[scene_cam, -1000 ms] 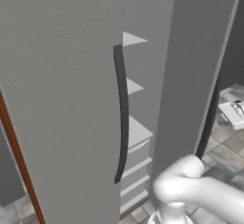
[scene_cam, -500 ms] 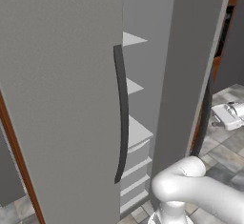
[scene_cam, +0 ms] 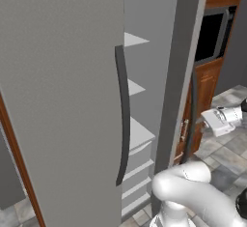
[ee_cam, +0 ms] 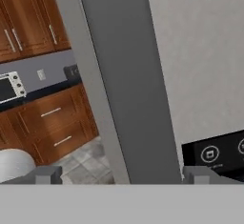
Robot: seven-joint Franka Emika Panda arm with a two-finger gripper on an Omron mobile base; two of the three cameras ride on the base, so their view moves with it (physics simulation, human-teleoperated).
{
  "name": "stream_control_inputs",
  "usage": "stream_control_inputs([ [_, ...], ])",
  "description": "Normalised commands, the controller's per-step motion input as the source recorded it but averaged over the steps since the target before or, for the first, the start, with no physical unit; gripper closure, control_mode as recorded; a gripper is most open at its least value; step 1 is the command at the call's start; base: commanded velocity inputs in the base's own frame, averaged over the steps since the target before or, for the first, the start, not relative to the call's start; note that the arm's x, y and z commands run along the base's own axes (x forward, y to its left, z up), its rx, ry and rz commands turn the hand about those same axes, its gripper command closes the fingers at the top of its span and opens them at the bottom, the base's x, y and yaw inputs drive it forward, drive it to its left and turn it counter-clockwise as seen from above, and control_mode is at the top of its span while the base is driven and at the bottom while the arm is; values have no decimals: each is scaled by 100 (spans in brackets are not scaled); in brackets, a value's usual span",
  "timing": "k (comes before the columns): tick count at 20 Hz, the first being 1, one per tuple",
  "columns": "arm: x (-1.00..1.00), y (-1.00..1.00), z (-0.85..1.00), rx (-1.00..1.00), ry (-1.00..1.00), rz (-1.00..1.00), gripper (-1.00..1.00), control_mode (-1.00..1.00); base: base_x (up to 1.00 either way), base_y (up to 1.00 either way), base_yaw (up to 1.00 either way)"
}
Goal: Store the hot dog in the freezer for long-term storage. Close the freezer door after placing the cooked food.
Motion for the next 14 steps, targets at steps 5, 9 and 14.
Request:
stream_control_inputs([
  [5, -22, 99, 0, -2, 0, -17, -100, -100, 0, 0, 0],
  [9, -6, 100, 0, -3, 0, -22, -100, -100, 0, 0, 0],
  [14, 0, 86, 3, -1, 0, -24, -100, -100, 0, 0, 0],
])
